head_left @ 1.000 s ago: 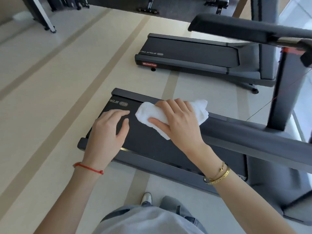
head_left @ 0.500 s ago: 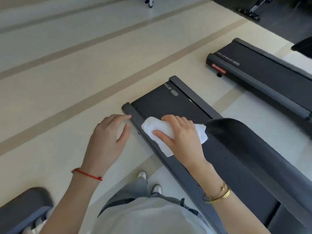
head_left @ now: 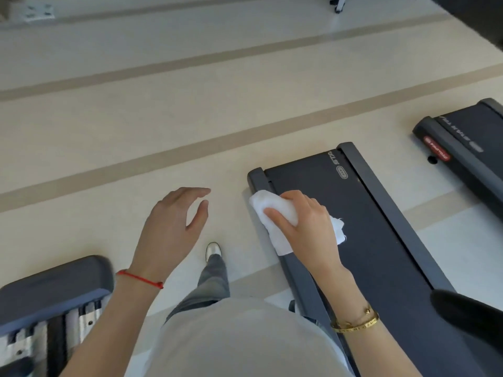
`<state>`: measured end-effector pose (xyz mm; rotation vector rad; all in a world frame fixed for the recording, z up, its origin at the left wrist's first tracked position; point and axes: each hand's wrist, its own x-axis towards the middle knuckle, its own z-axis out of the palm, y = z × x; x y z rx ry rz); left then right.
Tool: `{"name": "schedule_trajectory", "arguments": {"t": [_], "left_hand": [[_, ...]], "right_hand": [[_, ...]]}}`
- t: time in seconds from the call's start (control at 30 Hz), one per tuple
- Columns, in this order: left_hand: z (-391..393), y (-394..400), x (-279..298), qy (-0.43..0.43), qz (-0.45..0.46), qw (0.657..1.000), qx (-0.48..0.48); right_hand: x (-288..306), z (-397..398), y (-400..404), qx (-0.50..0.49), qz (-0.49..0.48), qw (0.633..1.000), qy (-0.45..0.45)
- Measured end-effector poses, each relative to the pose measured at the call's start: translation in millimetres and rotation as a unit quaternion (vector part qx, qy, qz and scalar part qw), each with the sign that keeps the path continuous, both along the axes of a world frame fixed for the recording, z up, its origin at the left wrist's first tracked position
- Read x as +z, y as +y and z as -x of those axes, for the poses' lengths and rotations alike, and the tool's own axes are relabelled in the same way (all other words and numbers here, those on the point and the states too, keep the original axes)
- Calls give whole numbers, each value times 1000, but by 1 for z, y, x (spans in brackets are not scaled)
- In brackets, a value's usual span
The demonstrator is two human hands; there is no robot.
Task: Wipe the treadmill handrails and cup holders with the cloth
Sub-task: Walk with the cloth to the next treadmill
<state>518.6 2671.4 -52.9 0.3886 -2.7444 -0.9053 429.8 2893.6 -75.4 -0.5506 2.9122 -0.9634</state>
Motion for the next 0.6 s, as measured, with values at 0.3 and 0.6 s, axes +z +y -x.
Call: {"name": "schedule_trajectory", "arguments": {"t": [0.3, 0.6], "left_hand": [[89, -139, 14, -13, 16, 999, 27], [209, -228, 7, -33, 9, 999, -8]], "right_hand": [[1, 103, -131, 8, 10, 1000, 10], [1, 198, -209, -22, 13, 999, -29]]}}
